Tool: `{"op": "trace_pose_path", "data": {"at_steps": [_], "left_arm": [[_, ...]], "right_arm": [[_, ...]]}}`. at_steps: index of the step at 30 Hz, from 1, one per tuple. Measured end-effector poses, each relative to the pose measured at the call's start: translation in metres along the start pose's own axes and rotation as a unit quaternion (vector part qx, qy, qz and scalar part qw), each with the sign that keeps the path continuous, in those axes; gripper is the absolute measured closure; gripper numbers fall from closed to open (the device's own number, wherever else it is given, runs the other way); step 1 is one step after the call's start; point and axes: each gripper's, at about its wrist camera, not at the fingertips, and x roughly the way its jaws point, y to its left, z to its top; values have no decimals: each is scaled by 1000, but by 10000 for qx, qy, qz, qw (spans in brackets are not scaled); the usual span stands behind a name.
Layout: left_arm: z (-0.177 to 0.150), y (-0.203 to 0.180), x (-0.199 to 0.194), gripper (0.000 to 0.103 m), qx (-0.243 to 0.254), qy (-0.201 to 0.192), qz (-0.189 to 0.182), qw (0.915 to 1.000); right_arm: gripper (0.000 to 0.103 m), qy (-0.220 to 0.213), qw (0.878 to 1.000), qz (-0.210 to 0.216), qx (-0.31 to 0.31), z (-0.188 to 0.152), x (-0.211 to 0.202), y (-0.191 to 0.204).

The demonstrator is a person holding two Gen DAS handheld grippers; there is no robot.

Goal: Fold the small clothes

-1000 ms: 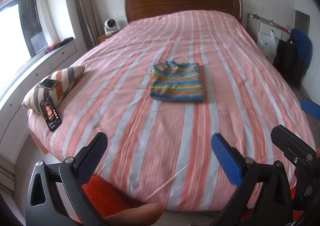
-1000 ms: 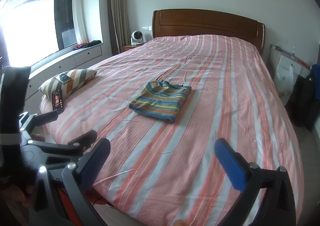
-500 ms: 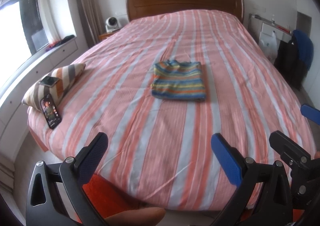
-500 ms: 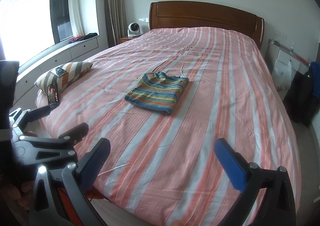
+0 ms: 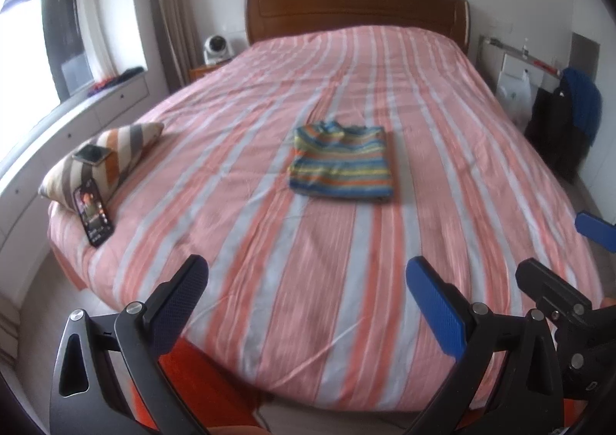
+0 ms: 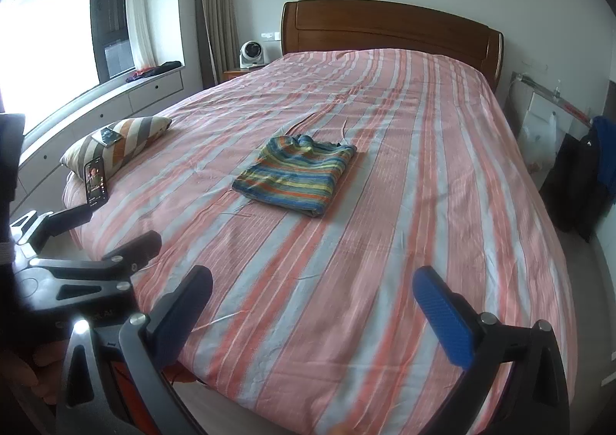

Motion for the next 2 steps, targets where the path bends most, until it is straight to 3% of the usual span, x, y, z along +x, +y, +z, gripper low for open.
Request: {"op": "trace_pose_path", "data": {"at_steps": [2], "left_arm": [[1, 0, -1, 0, 30, -52, 18, 10000]], "right_arm": [[1, -9, 10000, 11, 11, 0, 0, -1]]}}
